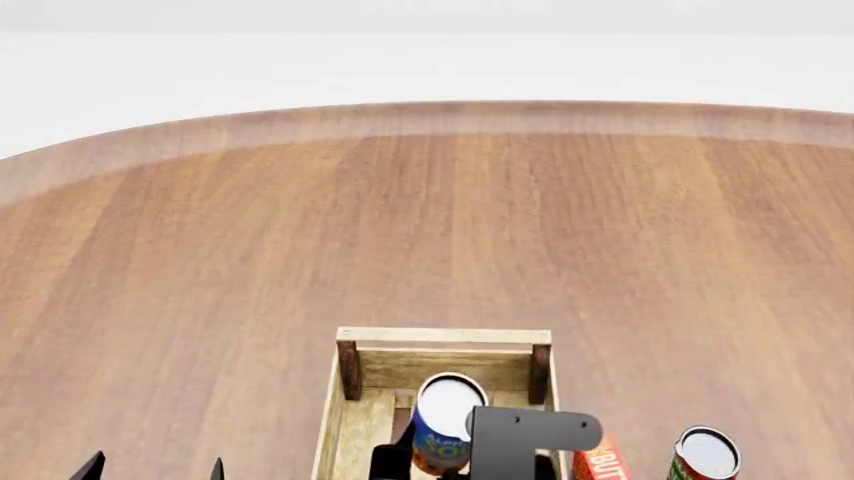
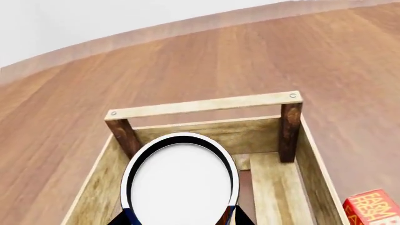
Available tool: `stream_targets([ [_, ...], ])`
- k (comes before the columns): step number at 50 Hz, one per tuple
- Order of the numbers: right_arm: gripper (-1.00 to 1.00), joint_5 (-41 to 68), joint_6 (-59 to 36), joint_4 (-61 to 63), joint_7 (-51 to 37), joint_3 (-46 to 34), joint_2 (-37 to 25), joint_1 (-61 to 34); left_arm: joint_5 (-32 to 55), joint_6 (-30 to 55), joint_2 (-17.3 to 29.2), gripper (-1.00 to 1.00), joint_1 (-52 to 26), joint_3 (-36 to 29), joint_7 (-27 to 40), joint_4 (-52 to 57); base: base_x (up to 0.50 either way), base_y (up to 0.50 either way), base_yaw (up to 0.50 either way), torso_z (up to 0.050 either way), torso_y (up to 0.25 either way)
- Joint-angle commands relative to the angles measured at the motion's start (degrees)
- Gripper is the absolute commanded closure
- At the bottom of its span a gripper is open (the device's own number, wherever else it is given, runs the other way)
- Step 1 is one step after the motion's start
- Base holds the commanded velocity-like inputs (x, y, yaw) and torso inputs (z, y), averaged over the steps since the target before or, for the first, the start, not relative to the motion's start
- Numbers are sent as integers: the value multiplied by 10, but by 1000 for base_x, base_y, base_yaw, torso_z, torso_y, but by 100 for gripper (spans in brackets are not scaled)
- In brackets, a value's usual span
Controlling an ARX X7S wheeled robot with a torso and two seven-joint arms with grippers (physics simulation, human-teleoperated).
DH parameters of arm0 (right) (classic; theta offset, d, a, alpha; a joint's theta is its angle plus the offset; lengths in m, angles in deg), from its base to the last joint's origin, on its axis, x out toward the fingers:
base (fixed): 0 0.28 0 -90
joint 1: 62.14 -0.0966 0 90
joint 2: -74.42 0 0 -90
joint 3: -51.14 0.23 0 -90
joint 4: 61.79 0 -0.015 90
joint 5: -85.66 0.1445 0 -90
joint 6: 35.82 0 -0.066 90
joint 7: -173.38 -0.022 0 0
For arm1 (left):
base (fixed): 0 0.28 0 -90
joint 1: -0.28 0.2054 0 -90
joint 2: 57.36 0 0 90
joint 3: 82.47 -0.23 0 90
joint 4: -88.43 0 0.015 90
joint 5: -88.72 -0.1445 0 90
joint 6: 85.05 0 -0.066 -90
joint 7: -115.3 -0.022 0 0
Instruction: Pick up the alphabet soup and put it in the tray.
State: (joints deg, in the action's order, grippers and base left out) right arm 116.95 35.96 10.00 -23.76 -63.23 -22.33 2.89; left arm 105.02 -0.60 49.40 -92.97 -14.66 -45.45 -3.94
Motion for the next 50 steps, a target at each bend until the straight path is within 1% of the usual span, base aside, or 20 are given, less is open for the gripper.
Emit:
stream_targets([
  [1, 100, -14, -4, -25, 5, -7, 7, -14, 1, 0, 2, -100, 0, -2, 1, 1, 0, 0, 0, 0, 0],
  [50, 100, 2, -14, -77, 5, -36, 8, -27, 5, -2, 6, -100, -1, -8, 8, 3, 0, 0, 0, 0, 1],
])
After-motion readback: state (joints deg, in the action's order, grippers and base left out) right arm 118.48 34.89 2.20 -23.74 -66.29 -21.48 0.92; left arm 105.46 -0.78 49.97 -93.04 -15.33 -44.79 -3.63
